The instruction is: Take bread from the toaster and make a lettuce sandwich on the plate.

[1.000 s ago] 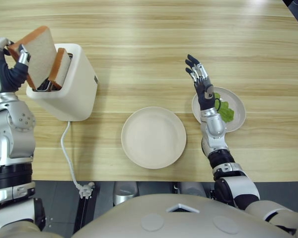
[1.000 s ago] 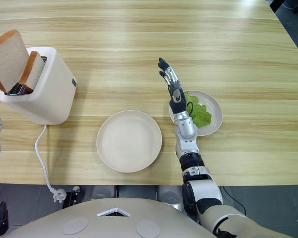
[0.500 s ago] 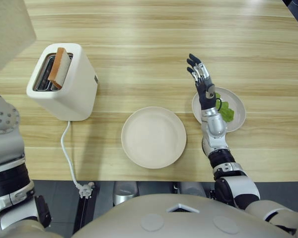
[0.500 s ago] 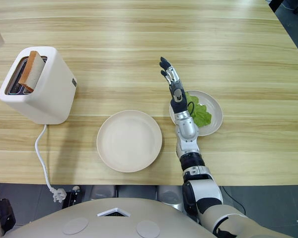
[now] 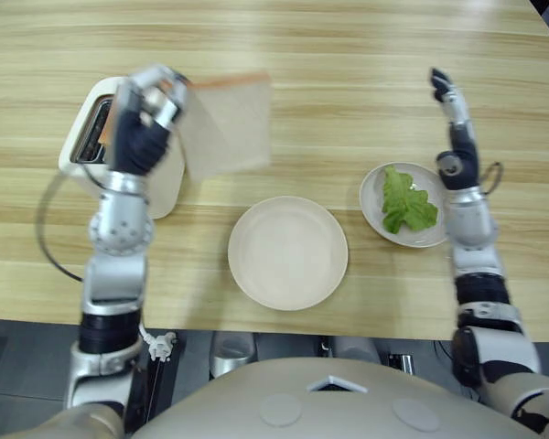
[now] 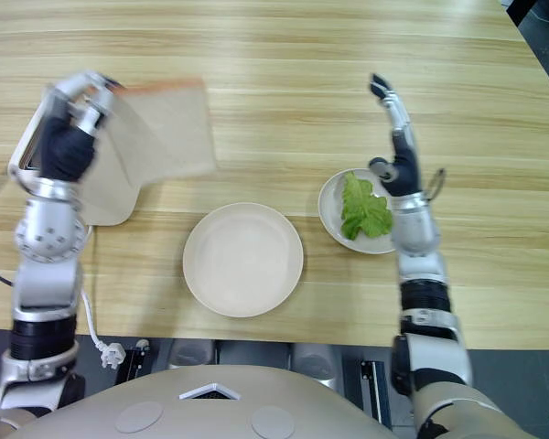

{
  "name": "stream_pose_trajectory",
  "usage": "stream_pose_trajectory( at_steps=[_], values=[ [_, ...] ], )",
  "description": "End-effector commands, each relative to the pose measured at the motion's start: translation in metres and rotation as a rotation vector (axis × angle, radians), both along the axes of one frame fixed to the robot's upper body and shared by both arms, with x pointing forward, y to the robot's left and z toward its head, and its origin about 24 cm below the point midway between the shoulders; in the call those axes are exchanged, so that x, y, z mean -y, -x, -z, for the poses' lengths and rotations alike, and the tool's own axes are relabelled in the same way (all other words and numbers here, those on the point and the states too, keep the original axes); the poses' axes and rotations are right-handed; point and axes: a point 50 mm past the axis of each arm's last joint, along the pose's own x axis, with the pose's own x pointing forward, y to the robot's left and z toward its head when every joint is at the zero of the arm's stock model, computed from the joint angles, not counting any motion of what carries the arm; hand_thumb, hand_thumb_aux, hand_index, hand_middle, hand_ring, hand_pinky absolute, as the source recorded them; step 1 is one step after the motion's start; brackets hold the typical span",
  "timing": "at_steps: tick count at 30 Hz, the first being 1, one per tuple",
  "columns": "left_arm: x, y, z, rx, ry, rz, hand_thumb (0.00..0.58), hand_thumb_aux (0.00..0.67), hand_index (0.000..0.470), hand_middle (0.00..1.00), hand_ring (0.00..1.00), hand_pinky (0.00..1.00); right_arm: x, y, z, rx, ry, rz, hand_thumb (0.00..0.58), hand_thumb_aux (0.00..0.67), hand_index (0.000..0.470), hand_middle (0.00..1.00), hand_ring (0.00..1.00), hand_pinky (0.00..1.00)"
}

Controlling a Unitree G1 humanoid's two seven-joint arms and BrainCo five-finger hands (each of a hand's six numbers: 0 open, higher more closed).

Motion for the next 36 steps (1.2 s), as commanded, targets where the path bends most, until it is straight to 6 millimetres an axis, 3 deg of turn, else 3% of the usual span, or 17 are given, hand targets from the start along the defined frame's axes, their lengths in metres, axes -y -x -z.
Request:
stream_pose_trajectory(
  at_steps=[1,8,11,16,28,29,30,31,32,36],
  values=[
    [0.016,0.012,0.033,-0.204,0.046,0.107,0.580,0.670,0.460,1.00,1.00,1.00,0.023,0.005,0.006,-0.053,0.176,0.116,0.000,0.000,0.000,0.00,0.00,0.00],
    [0.025,0.025,0.066,-0.411,0.101,0.150,0.580,0.670,0.460,1.00,1.00,1.00,0.048,0.008,0.037,-0.155,0.740,0.268,0.000,0.000,0.000,0.00,0.00,0.00],
    [0.027,0.028,0.075,-0.458,0.112,0.137,0.580,0.670,0.460,1.00,1.00,1.00,0.053,0.012,0.051,-0.162,0.873,0.283,0.000,0.000,0.000,0.00,0.00,0.00],
    [0.030,0.030,0.090,-0.529,0.134,0.120,0.580,0.670,0.460,1.00,1.00,1.00,0.054,0.016,0.065,-0.173,0.926,0.274,0.000,0.000,0.000,0.00,0.00,0.00],
    [0.027,0.030,0.119,-0.618,-0.008,0.068,0.580,0.670,0.460,1.00,1.00,1.00,0.052,0.014,0.067,-0.166,0.910,0.249,0.000,0.000,0.000,0.00,0.00,0.00],
    [0.027,0.031,0.121,-0.621,-0.037,0.070,0.577,0.625,0.429,1.00,1.00,1.00,0.052,0.014,0.068,-0.165,0.908,0.248,0.000,0.000,0.000,0.00,0.00,0.00],
    [0.027,0.031,0.122,-0.622,-0.055,0.071,0.577,0.625,0.429,1.00,1.00,1.00,0.052,0.014,0.068,-0.165,0.907,0.247,0.000,0.000,0.000,0.00,0.00,0.00],
    [0.027,0.032,0.122,-0.618,-0.074,0.066,0.343,0.242,0.166,1.00,1.00,1.00,0.052,0.014,0.068,-0.165,0.906,0.245,0.000,0.000,0.000,0.00,0.00,0.00],
    [0.027,0.032,0.123,-0.609,-0.103,0.056,0.000,0.000,0.000,1.00,1.00,1.00,0.051,0.014,0.068,-0.163,0.905,0.240,0.000,0.000,0.000,0.00,0.00,0.00],
    [0.025,0.030,0.122,-0.571,-0.168,0.022,0.000,0.000,0.000,1.00,1.00,1.00,0.049,0.014,0.069,-0.164,0.903,0.232,0.000,0.000,0.000,0.00,0.00,0.00]
  ],
)
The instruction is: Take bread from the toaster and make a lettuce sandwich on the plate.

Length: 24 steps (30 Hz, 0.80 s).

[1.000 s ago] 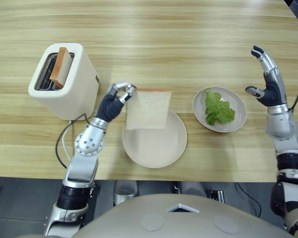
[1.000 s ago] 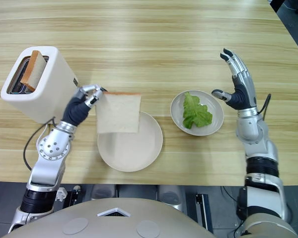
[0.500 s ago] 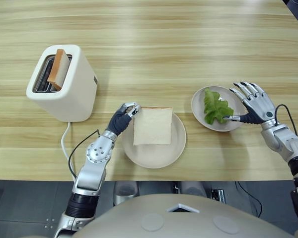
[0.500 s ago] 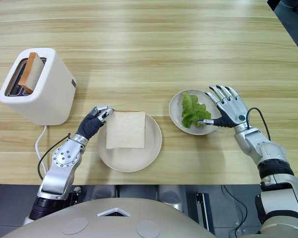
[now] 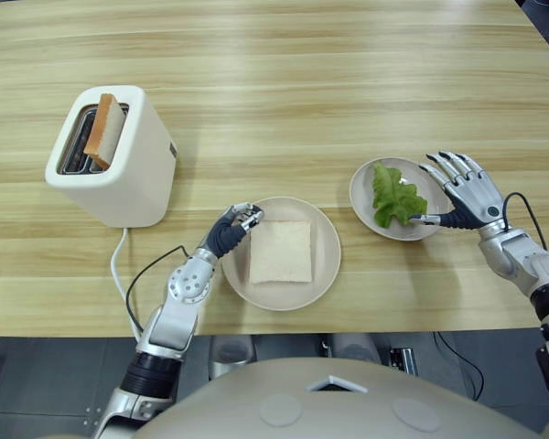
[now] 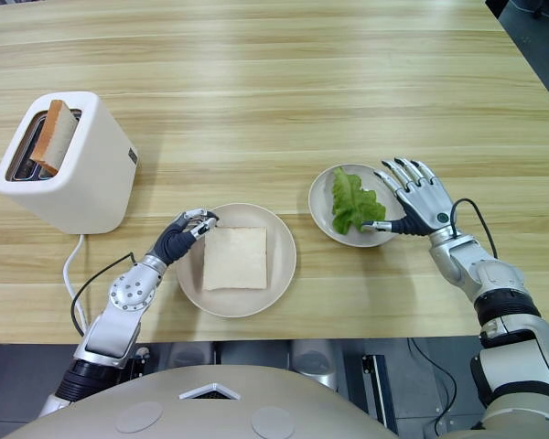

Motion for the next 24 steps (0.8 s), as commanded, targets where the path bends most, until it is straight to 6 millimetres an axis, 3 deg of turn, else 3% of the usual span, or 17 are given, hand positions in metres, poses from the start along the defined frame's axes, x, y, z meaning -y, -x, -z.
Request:
stream_pose_trajectory(
  at_steps=[1,9,14,17,24],
  values=[
    [-0.004,0.000,0.003,0.038,-0.098,-0.017,0.000,0.000,0.000,1.00,1.00,1.00,0.000,0.000,0.000,-0.008,0.000,-0.007,0.000,0.000,0.000,0.00,0.00,0.00],
    [-0.020,-0.010,-0.020,0.232,-0.292,-0.069,0.000,0.000,0.000,1.00,1.00,1.00,-0.003,-0.001,0.001,-0.015,-0.012,-0.027,0.000,0.000,0.000,0.00,0.00,0.00],
    [-0.042,-0.018,-0.059,0.474,-0.455,-0.196,0.000,0.000,0.000,1.00,1.00,1.00,-0.005,0.001,0.008,-0.052,0.012,-0.039,0.000,0.000,0.000,0.00,0.00,0.00],
    [-0.047,-0.018,-0.072,0.560,-0.495,-0.240,0.000,0.000,0.000,1.00,1.00,1.00,-0.008,0.000,0.010,-0.073,0.024,-0.045,0.000,0.000,0.000,0.00,0.00,0.00],
    [-0.038,-0.016,-0.065,0.550,-0.464,-0.217,0.000,0.000,0.000,1.00,1.00,1.00,-0.014,-0.005,0.022,-0.170,0.052,-0.029,0.000,0.000,0.000,0.00,0.00,0.00]
  ],
)
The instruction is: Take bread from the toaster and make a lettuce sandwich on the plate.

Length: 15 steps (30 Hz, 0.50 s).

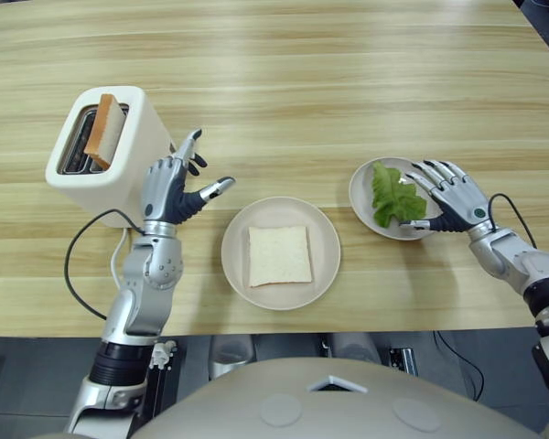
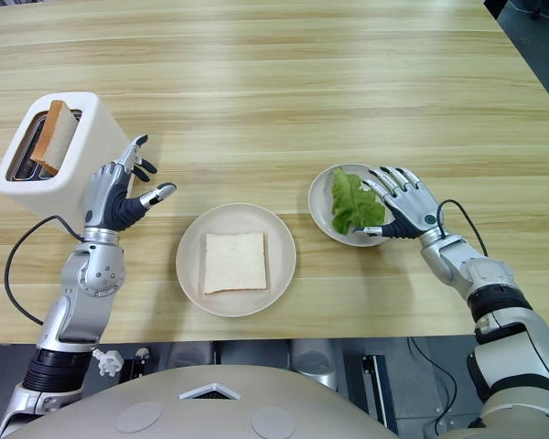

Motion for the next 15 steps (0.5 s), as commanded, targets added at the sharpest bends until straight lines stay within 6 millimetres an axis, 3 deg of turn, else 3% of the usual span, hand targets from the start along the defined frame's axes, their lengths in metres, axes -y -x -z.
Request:
stream_pose_trajectory(
  at_steps=[1,4,5,8,9,13,14,15],
  values=[
    [0.0072,0.0020,0.0088,-0.034,0.019,0.029,0.000,0.000,0.000,1.00,1.00,1.00,-0.0019,-0.0010,0.0089,-0.071,0.022,0.012,0.000,0.000,0.000,0.00,0.00,0.00],
    [0.0088,0.0022,0.0121,-0.047,0.032,0.038,0.000,0.000,0.000,1.00,1.00,1.00,-0.0009,-0.0010,0.0129,-0.107,0.032,0.026,0.045,0.026,0.018,0.00,0.00,0.00],
    [0.0089,0.0023,0.0120,-0.046,0.032,0.039,0.000,0.000,0.000,1.00,1.00,1.00,-0.0007,-0.0009,0.0143,-0.118,0.036,0.029,0.220,0.142,0.097,0.00,0.00,0.00],
    [0.0085,0.0020,0.0118,-0.046,0.038,0.039,0.000,0.000,0.000,1.00,1.00,1.00,-0.0002,-0.0001,0.0176,-0.146,0.042,0.034,0.285,0.192,0.132,0.00,0.00,0.00],
    [0.0082,0.0018,0.0116,-0.044,0.040,0.039,0.000,0.000,0.000,1.00,1.00,1.00,-0.0001,0.0001,0.0181,-0.149,0.041,0.035,0.415,0.313,0.215,0.00,0.00,0.00],
    [0.0078,0.0011,0.0125,-0.048,0.038,0.040,0.000,0.000,0.000,1.00,1.00,1.00,-0.0012,0.0003,0.0173,-0.140,0.028,0.028,0.505,0.428,0.294,0.00,0.00,0.00],
    [0.0076,0.0008,0.0129,-0.049,0.039,0.040,0.000,0.000,0.000,1.00,1.00,1.00,-0.0018,-0.0003,0.0163,-0.130,0.025,0.024,0.505,0.428,0.294,0.00,0.00,0.00],
    [0.0077,0.0005,0.0133,-0.051,0.039,0.040,0.000,0.000,0.000,1.00,1.00,1.00,-0.0026,-0.0012,0.0151,-0.120,0.021,0.020,0.538,0.489,0.336,0.00,0.00,0.00]
  ],
)
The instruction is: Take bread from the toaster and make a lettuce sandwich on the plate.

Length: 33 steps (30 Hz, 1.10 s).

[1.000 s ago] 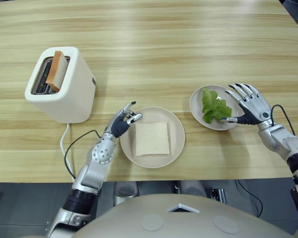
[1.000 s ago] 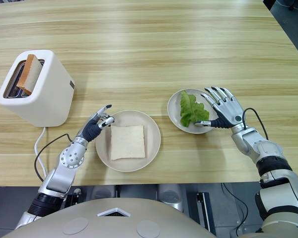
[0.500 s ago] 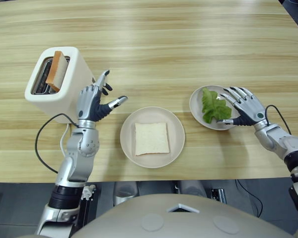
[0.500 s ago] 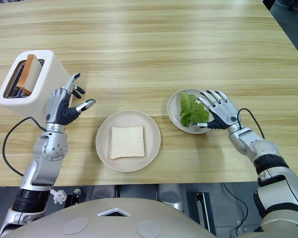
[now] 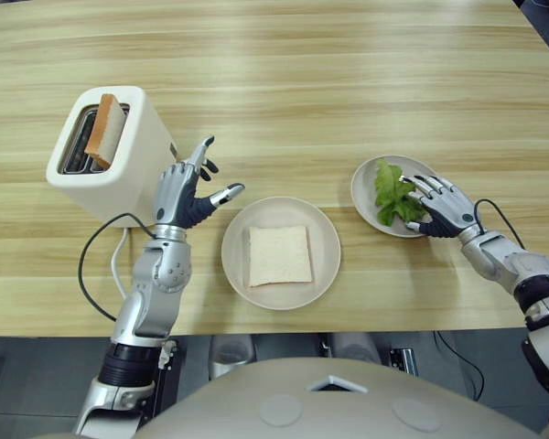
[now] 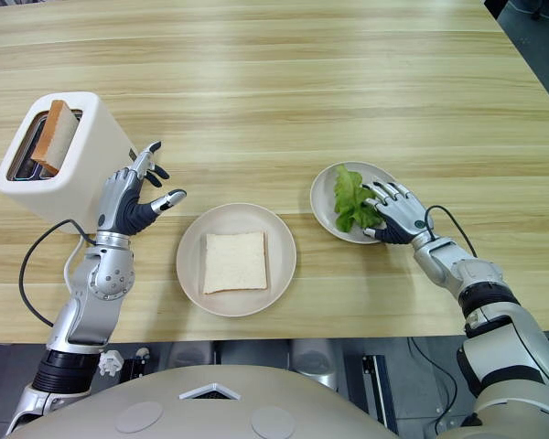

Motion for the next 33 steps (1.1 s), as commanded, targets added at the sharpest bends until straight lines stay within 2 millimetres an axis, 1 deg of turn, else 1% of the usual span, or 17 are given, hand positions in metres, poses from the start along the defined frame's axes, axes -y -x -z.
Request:
stream_pose_trajectory(
  at_steps=[1,2,3,8,13,14,17,23,27,30,33],
  values=[
    [-0.002,-0.001,0.006,-0.032,0.004,0.000,0.000,0.000,0.000,1.00,1.00,1.00,-0.004,-0.002,-0.002,0.014,-0.009,-0.020,0.572,0.591,0.406,0.00,0.00,0.00],
    [-0.001,-0.002,0.006,-0.032,0.004,0.001,0.000,0.000,0.000,1.00,1.00,1.00,-0.004,-0.003,-0.003,0.025,-0.013,-0.024,0.572,0.591,0.406,0.00,0.00,0.00],
    [-0.001,-0.002,0.006,-0.033,0.004,0.003,0.000,0.000,0.000,1.00,1.00,1.00,-0.005,-0.003,-0.004,0.032,-0.016,-0.030,0.580,0.670,0.460,0.00,0.00,0.00],
    [0.002,-0.005,0.009,-0.041,0.000,0.012,0.000,0.000,0.000,1.00,1.00,1.00,-0.009,-0.007,-0.010,0.077,-0.037,-0.046,0.580,0.670,0.460,0.00,0.00,0.00],
    [0.004,-0.007,0.012,-0.046,-0.002,0.023,0.000,0.000,0.000,1.00,1.00,1.00,-0.014,-0.012,-0.025,0.160,-0.113,-0.070,0.580,0.670,0.460,0.00,0.00,0.00],
    [0.005,-0.007,0.013,-0.046,-0.002,0.024,0.000,0.000,0.000,1.00,1.00,1.00,-0.015,-0.013,-0.028,0.170,-0.143,-0.073,0.580,0.670,0.460,1.00,1.00,1.00],
    [0.005,-0.008,0.013,-0.046,-0.005,0.023,0.000,0.000,0.000,1.00,1.00,1.00,-0.018,-0.014,-0.035,0.182,-0.224,-0.079,0.580,0.670,0.460,1.00,1.00,1.00],
    [0.004,-0.010,0.015,-0.042,-0.008,0.013,0.000,0.000,0.000,1.00,1.00,1.00,-0.030,-0.020,-0.059,0.281,-0.350,-0.125,0.580,0.670,0.460,1.00,1.00,1.00],
    [0.003,-0.012,0.015,-0.033,-0.013,0.006,0.000,0.000,0.000,1.00,1.00,1.00,-0.051,-0.027,-0.074,0.315,-0.411,-0.204,0.580,0.670,0.460,1.00,1.00,1.00],
    [0.000,-0.015,0.011,-0.012,-0.019,-0.002,0.000,0.000,0.000,1.00,1.00,1.00,-0.067,-0.030,-0.088,0.343,-0.464,-0.261,0.580,0.670,0.460,1.00,1.00,1.00],
    [-0.004,-0.017,0.005,0.014,-0.026,-0.017,0.000,0.000,0.000,1.00,1.00,1.00,-0.086,-0.032,-0.097,0.352,-0.500,-0.326,0.580,0.670,0.460,1.00,1.00,1.00]
  ],
)
